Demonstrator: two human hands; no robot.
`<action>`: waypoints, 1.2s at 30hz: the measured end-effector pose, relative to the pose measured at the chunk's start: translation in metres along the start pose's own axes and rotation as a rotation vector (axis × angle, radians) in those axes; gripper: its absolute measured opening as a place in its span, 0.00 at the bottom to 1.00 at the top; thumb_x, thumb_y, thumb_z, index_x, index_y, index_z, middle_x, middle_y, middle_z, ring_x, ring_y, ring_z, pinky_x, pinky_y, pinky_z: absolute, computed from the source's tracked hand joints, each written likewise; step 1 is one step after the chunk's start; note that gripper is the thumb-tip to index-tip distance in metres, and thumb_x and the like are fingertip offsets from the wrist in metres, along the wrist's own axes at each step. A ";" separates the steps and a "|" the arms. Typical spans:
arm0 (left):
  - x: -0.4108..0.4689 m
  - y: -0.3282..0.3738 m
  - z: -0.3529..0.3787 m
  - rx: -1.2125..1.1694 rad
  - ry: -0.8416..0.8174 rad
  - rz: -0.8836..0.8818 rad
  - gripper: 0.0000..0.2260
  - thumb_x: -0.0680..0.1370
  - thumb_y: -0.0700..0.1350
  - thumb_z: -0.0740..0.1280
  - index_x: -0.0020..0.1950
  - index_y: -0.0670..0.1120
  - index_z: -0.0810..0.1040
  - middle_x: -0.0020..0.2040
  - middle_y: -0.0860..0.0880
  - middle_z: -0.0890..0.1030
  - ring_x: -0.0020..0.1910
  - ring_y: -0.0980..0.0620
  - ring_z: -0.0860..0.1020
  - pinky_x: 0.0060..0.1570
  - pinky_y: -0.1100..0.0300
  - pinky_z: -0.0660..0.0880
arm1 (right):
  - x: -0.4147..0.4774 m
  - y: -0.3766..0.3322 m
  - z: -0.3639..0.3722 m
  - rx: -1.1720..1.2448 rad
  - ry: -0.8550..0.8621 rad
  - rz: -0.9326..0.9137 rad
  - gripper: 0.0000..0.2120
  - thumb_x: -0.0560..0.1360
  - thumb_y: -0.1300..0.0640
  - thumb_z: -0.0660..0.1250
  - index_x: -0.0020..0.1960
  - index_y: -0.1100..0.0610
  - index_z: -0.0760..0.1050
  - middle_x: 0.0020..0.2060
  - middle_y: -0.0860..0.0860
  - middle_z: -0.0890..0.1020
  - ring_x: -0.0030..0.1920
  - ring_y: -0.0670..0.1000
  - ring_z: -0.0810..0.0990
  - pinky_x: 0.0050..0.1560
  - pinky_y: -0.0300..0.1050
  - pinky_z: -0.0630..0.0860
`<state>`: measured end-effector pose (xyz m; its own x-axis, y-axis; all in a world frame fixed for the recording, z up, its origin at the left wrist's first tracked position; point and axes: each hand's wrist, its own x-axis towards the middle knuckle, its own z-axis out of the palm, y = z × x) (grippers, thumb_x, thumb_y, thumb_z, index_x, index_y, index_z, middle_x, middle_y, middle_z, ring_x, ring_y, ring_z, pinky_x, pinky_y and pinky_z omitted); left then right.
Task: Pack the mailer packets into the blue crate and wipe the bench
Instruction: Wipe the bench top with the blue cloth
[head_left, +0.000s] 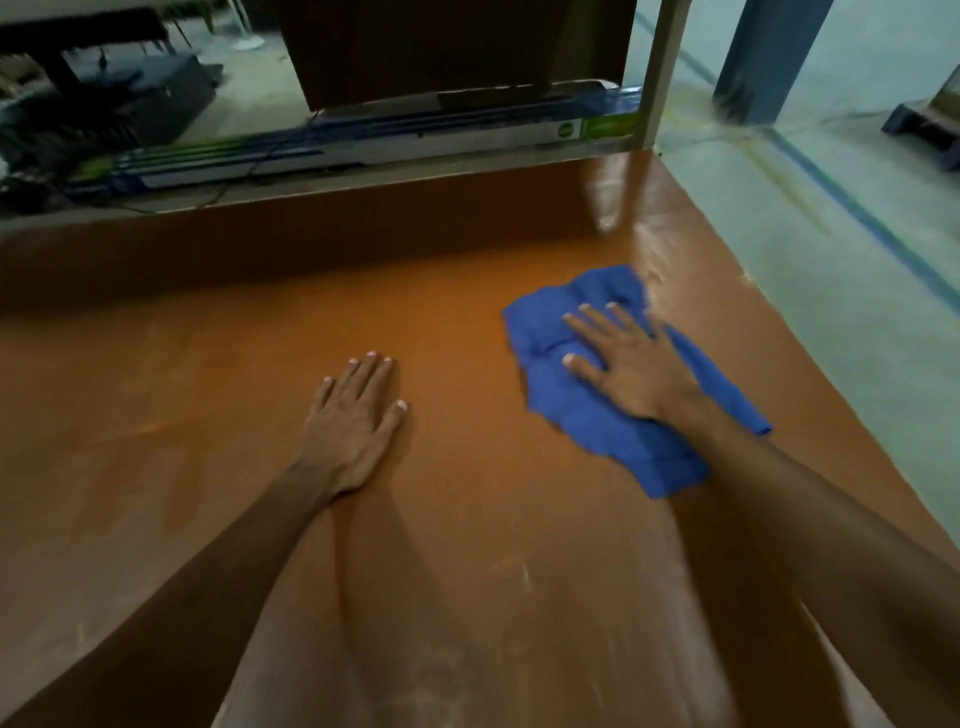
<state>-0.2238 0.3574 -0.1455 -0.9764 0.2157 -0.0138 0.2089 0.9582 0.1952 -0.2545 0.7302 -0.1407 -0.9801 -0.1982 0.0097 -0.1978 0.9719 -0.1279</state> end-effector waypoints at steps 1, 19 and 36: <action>0.014 0.011 0.000 -0.001 -0.006 0.020 0.31 0.81 0.65 0.44 0.81 0.54 0.47 0.81 0.53 0.47 0.80 0.53 0.46 0.77 0.51 0.44 | 0.009 0.017 -0.001 0.004 0.002 0.141 0.35 0.75 0.27 0.38 0.79 0.38 0.44 0.80 0.43 0.49 0.80 0.52 0.46 0.76 0.64 0.43; 0.165 0.117 0.025 0.056 0.002 0.195 0.33 0.79 0.69 0.42 0.81 0.57 0.42 0.81 0.56 0.43 0.79 0.58 0.40 0.78 0.51 0.42 | 0.155 0.133 -0.012 -0.018 -0.026 0.221 0.33 0.76 0.27 0.38 0.78 0.37 0.42 0.80 0.43 0.45 0.80 0.54 0.44 0.76 0.64 0.37; 0.169 0.117 0.023 0.022 0.019 0.187 0.33 0.79 0.69 0.44 0.81 0.58 0.45 0.81 0.58 0.45 0.79 0.59 0.42 0.78 0.53 0.43 | 0.182 0.151 -0.022 0.038 -0.014 0.233 0.33 0.76 0.27 0.40 0.79 0.37 0.46 0.80 0.43 0.48 0.80 0.53 0.45 0.76 0.63 0.40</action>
<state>-0.3627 0.5105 -0.1475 -0.9210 0.3876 0.0390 0.3883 0.9055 0.1714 -0.4634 0.8433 -0.1362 -0.9989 0.0291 -0.0379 0.0349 0.9861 -0.1622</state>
